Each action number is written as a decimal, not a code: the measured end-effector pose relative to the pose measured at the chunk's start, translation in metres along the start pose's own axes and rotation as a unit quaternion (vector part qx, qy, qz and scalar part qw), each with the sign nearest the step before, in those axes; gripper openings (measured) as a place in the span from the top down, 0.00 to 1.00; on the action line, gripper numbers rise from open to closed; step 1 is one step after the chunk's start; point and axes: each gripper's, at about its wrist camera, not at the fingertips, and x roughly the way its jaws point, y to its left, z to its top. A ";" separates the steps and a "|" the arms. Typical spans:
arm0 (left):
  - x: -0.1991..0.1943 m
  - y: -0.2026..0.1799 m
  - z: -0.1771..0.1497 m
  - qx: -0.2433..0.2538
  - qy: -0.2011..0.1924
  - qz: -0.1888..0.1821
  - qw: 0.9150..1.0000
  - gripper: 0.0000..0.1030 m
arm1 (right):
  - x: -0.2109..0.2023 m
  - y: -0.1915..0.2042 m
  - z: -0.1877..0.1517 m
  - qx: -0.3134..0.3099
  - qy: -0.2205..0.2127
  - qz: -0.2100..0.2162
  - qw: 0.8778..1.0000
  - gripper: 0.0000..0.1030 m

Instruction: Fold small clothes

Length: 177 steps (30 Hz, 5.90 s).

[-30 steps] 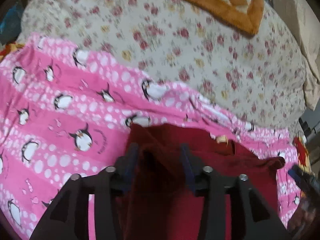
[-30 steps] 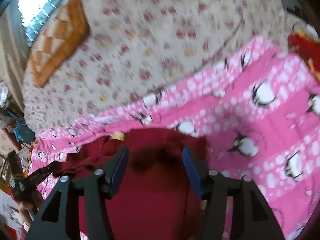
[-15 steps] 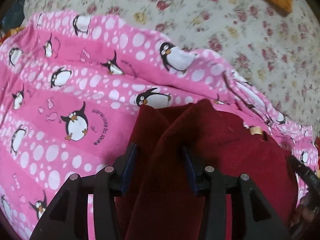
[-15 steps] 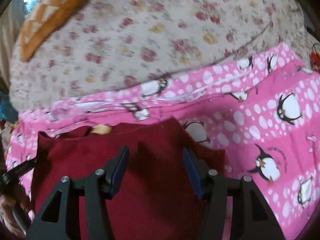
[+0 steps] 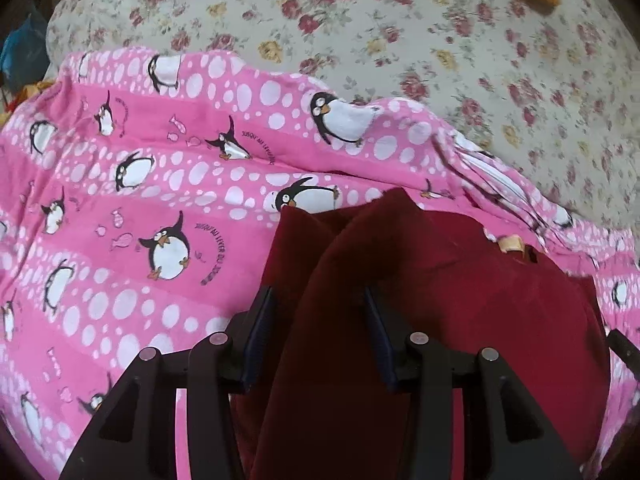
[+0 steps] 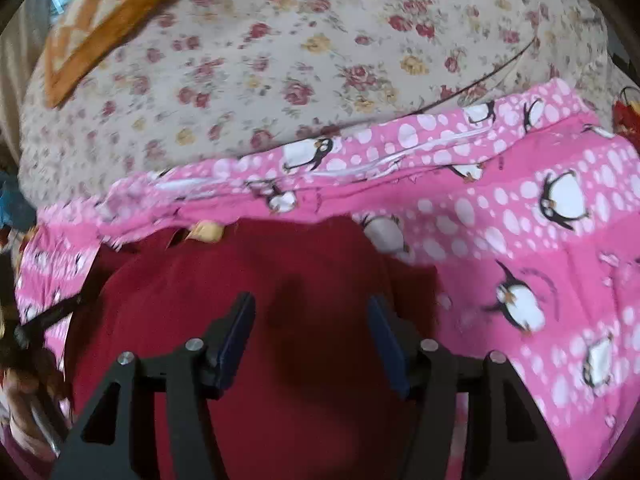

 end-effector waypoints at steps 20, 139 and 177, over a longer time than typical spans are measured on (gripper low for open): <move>-0.067 0.007 -0.079 0.070 -0.009 0.013 0.997 0.76 | -0.059 0.001 -0.069 -0.031 0.008 0.007 0.999 0.40; -0.013 0.060 -0.061 -0.080 -0.011 -0.106 0.991 0.44 | -0.006 0.091 -0.094 -0.085 0.009 0.084 0.993 0.22; -0.011 0.048 -0.042 -0.058 0.017 -0.181 0.982 0.98 | 0.030 0.102 -0.041 -0.026 -0.007 0.143 0.989 0.63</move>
